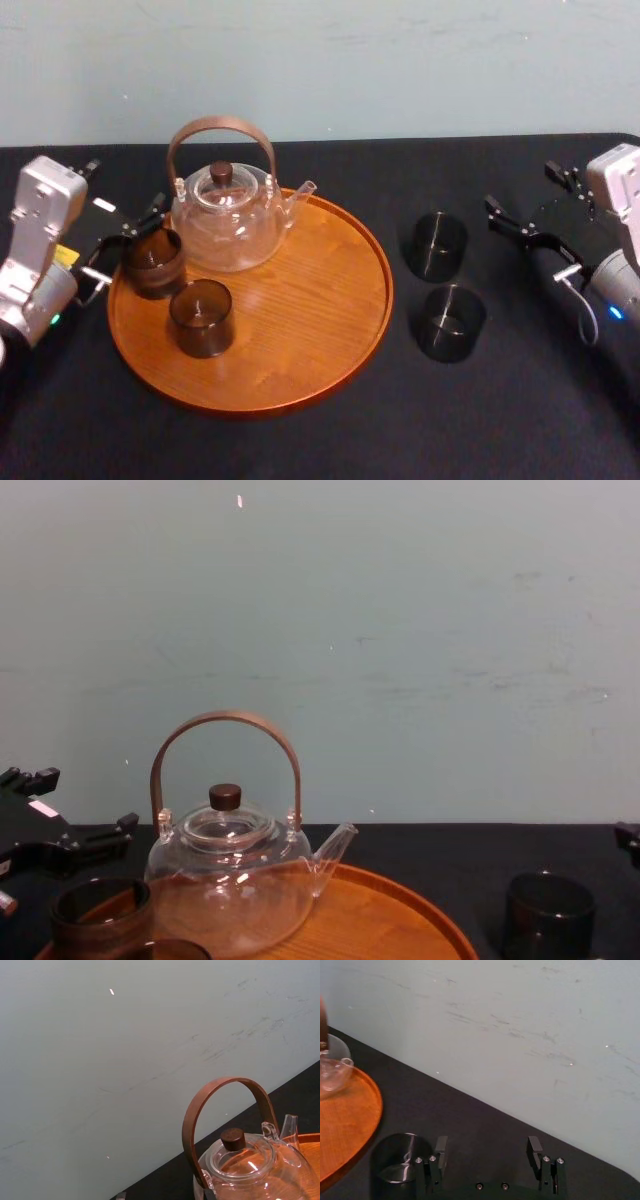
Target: Pick up the glass from the table and place it on the tray.
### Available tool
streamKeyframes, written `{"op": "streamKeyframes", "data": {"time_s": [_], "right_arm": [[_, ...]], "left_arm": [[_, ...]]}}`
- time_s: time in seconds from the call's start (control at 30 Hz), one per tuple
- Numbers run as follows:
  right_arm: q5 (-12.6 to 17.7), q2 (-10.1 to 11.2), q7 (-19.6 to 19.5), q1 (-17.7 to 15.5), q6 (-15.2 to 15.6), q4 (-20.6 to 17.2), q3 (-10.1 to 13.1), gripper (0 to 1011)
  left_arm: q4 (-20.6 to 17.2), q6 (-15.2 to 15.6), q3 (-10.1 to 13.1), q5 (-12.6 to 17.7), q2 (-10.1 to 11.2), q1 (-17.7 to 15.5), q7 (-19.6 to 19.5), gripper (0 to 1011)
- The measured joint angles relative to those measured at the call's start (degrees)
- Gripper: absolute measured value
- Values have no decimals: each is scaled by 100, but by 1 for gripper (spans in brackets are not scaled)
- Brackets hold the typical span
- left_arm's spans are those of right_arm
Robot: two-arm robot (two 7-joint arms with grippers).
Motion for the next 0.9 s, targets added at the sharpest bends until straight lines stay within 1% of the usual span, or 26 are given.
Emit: {"op": "streamKeyframes", "data": {"time_s": [0.13,0.17,0.23,0.33,0.37,0.4,0.43,0.47,0.57,0.6,0.67,0.7,0.8,0.9], "right_arm": [[230,123,235,-177,139,-251,144,1002],[320,184,343,-261,191,-355,200,1002],[408,254,451,-348,230,-463,256,1002],[604,457,766,-573,306,-712,375,1002],[604,457,766,-573,306,-712,375,1002],[681,552,896,-682,341,-820,426,1002],[713,595,962,-724,353,-865,446,1002],[763,679,1074,-815,366,-942,486,1002],[838,810,1265,-946,385,-1051,544,1002],[869,896,1378,-1028,391,-1117,578,1002],[906,998,1521,-1131,402,-1184,619,1002],[906,998,1521,-1131,402,-1184,619,1002],[970,1174,1793,-1292,408,-1283,697,1002],[1000,1305,2020,-1399,394,-1346,745,1002]], "left_arm": [[0,0,0,0,0,0,0,1001],[0,0,0,0,0,0,0,1001],[0,0,0,0,0,0,0,1001],[0,0,0,0,0,0,0,1001],[0,0,0,0,0,0,0,1001],[0,0,0,0,0,0,0,1001],[0,0,0,0,0,0,0,1001],[0,0,0,0,0,0,0,1001],[0,0,0,0,0,0,0,1001],[0,0,0,0,0,0,0,1001],[0,0,0,0,0,0,0,1001],[0,0,0,0,0,0,0,1001],[0,0,0,0,0,0,0,1001],[0,0,0,0,0,0,0,1001]]}}
